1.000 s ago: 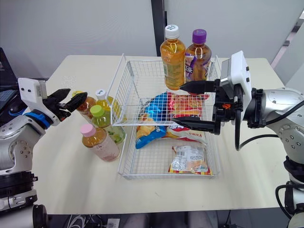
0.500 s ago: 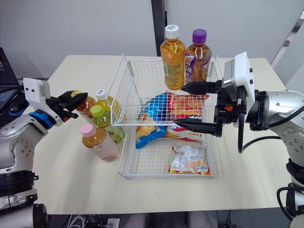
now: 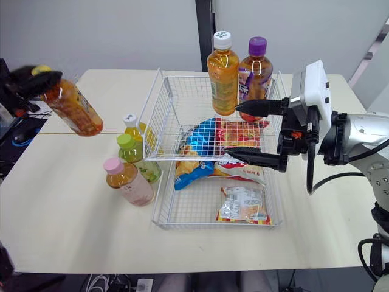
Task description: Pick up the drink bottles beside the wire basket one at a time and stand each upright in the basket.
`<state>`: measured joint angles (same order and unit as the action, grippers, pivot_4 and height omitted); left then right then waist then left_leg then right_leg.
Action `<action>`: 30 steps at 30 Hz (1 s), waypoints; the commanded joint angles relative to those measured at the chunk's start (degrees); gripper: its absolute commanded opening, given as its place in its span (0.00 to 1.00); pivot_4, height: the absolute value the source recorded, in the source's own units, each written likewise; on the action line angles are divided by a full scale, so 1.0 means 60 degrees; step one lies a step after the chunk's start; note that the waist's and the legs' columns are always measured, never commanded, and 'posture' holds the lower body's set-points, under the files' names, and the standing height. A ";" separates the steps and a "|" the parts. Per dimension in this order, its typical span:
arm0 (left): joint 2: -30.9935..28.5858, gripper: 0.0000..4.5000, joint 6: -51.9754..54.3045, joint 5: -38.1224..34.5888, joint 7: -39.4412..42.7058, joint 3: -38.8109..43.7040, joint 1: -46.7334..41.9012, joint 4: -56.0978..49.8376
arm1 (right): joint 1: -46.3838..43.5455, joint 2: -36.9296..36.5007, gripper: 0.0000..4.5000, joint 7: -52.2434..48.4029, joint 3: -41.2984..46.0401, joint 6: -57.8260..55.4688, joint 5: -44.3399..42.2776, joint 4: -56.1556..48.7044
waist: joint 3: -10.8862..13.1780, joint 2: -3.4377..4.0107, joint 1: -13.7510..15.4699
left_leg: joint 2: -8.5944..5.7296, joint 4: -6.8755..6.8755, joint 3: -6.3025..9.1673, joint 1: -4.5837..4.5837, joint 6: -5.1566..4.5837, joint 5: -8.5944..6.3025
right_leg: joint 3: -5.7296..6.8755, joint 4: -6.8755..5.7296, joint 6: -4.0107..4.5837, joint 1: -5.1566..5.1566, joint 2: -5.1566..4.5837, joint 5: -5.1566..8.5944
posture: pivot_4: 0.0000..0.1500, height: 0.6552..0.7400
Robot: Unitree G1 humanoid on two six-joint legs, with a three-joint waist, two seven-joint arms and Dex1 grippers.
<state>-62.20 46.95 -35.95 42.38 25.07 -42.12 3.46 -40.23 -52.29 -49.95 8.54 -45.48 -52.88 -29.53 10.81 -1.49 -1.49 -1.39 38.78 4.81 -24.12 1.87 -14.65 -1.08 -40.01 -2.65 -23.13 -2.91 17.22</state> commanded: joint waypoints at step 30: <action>0.4145 0.30 -0.1367 0.2176 0.3067 -0.4376 -0.8381 0.5380 | -0.0033 -0.1150 1.00 0.0464 0.1401 -0.0330 -0.0353 -0.0041 | 0.0003 -0.0001 -0.0063 | 0.0001 0.0010 -0.0004 -0.0041 -0.0001 0.0001 | -0.0006 -0.0004 -0.0002 -0.0026 0.0017 0.0001 | 1.00 1.00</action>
<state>-37.28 41.50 -23.55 61.43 -3.04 -91.34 36.35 -40.21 -58.60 -47.46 14.62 -47.73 -54.18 -28.71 10.82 -1.49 -1.87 -1.38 38.83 4.79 -24.36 1.87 -14.65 -1.13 -40.03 -2.66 -23.29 -2.81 17.23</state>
